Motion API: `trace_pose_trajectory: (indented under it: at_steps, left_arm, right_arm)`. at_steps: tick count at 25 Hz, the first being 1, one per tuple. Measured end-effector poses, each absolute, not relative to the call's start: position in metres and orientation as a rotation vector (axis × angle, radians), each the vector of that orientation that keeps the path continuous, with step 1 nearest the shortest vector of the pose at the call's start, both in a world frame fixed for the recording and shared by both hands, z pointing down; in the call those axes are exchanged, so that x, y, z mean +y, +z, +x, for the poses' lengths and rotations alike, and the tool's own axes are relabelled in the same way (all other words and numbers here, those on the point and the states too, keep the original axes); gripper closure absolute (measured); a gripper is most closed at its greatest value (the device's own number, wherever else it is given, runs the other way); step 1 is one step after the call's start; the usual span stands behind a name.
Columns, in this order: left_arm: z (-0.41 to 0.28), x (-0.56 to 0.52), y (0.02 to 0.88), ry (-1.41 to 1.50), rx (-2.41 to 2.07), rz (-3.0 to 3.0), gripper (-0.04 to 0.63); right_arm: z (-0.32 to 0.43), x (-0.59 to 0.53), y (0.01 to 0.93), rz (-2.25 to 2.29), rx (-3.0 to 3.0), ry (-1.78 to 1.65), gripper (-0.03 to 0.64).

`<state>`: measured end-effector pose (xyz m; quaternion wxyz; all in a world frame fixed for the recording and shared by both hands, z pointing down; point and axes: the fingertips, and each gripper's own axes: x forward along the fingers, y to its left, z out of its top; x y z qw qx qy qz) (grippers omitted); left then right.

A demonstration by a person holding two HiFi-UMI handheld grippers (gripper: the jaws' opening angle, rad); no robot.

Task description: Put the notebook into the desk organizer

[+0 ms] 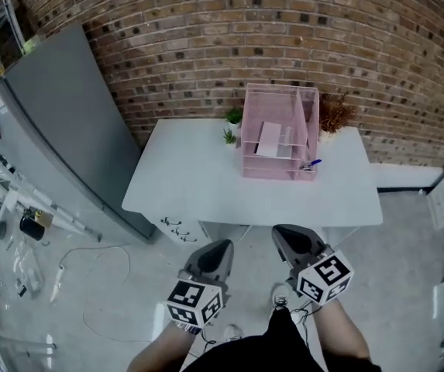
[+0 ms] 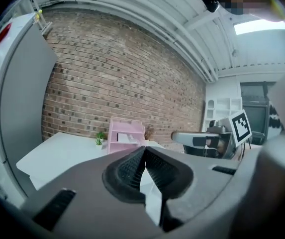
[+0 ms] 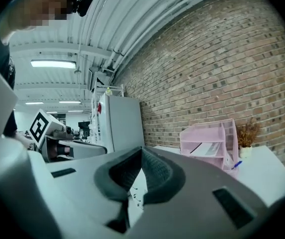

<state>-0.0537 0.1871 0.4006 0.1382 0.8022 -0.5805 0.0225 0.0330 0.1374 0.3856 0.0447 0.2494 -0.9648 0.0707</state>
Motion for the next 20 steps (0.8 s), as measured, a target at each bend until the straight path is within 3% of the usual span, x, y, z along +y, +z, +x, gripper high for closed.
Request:
trace_pose_trajectory:
  at_steps: [20]
  left_arm:
    - [0.010,0.246,0.413,0.068,-1.468,2.384,0.589]
  right_arm:
    - [0.104,0.223,0.387,0.966,-2.821,0.247,0.614]
